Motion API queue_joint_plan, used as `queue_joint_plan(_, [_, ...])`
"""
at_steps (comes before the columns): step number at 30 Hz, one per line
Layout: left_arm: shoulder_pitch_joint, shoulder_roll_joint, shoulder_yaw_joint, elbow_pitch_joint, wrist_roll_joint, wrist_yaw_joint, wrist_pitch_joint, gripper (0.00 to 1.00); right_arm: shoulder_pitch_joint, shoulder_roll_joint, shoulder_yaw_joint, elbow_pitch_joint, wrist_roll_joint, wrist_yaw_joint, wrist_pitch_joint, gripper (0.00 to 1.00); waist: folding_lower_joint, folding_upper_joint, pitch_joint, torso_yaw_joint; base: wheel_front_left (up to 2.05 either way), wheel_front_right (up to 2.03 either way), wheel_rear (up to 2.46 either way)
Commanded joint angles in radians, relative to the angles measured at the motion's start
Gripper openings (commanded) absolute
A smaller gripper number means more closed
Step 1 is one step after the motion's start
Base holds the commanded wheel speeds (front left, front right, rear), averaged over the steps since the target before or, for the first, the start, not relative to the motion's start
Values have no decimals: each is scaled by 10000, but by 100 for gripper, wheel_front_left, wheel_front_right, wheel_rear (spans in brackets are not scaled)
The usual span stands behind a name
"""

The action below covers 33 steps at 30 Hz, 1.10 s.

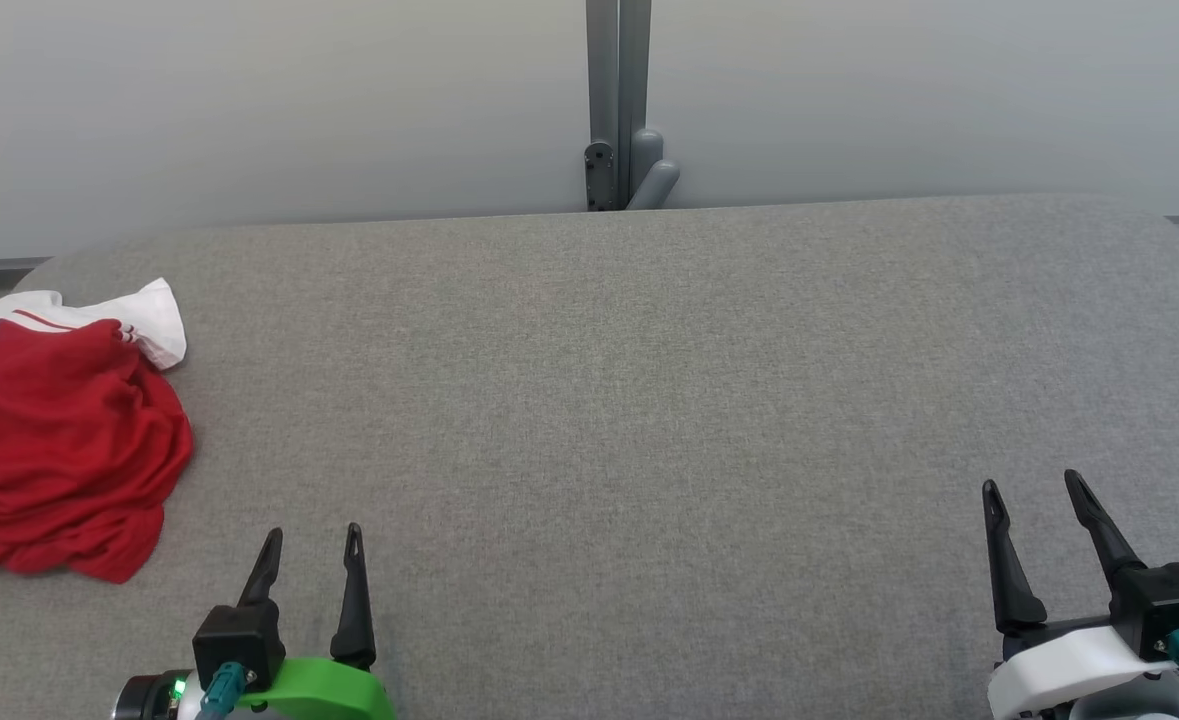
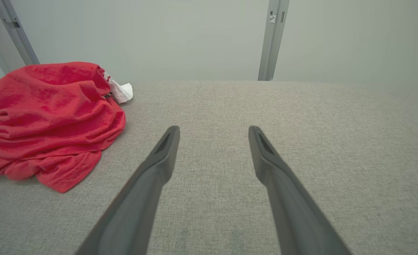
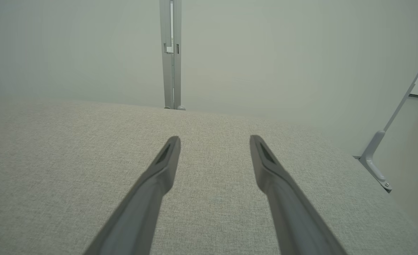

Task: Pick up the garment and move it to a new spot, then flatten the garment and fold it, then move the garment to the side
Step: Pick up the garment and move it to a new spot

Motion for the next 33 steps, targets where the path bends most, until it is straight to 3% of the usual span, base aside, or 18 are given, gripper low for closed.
queue_joint_plan(1, [41, 5, 35, -7, -83, 19, -10, 100, 94, -1, -32, 29, 82, 1, -35, 100, 0, 0, -7, 4, 0, 0, 0])
queue_joint_plan(12, [-54, -1, 41, -3, -99, -20, -10, 100, 192, 5, 28, -31, 114, 1, -35, 100, 0, 0, -29, 535, 0, 0, 0])
queue_joint_plan(18, [-24, -2, 33, -22, -81, 14, -9, 100, 254, 49, 51, -77, 101, 1, -33, 100, 0, 0, -62, 1309, 0, 0, 0])
queue_joint_plan(27, [207, -1, 191, -71, -90, 50, -9, 100, 140, 73, 236, -55, 166, 1, -33, 100, 0, 0, -155, 3067, 0, 0, 0])
queue_joint_plan(33, [399, 17, 404, -111, -22, 25, -10, 100, 5, 178, 545, -20, 203, 1, -33, 100, 0, 0, -225, 3724, 0, 0, 0])
